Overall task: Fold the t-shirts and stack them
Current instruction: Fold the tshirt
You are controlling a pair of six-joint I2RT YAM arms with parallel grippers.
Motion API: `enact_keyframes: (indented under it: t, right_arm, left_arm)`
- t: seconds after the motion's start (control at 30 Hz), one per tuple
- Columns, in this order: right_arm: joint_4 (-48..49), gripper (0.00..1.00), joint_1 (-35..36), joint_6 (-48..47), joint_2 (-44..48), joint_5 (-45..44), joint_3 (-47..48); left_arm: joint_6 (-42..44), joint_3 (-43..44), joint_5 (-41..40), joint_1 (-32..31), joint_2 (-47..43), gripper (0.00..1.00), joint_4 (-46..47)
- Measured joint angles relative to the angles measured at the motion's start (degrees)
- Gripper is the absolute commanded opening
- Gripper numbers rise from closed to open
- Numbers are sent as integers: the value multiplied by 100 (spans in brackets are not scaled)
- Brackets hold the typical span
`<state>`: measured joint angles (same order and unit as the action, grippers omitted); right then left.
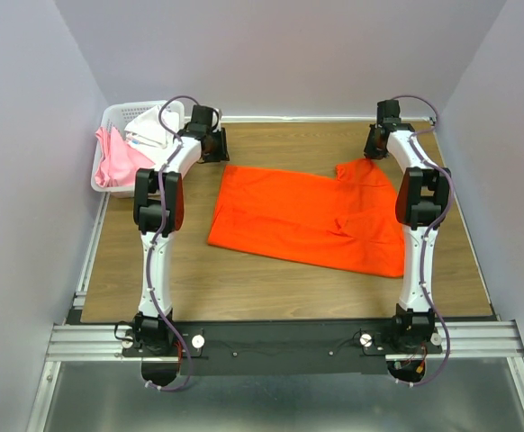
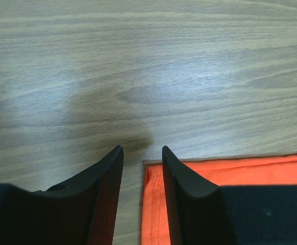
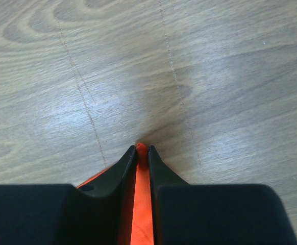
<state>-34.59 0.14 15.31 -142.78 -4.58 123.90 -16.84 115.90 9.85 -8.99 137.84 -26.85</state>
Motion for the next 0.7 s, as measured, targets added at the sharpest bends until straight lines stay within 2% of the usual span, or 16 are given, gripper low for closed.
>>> enact_keyframes:
  t: [0.7]
  right_arm:
    - [101, 20, 0, 7, 105, 0, -197]
  left_arm:
    - [-39, -306, -140, -170, -87, 41, 208]
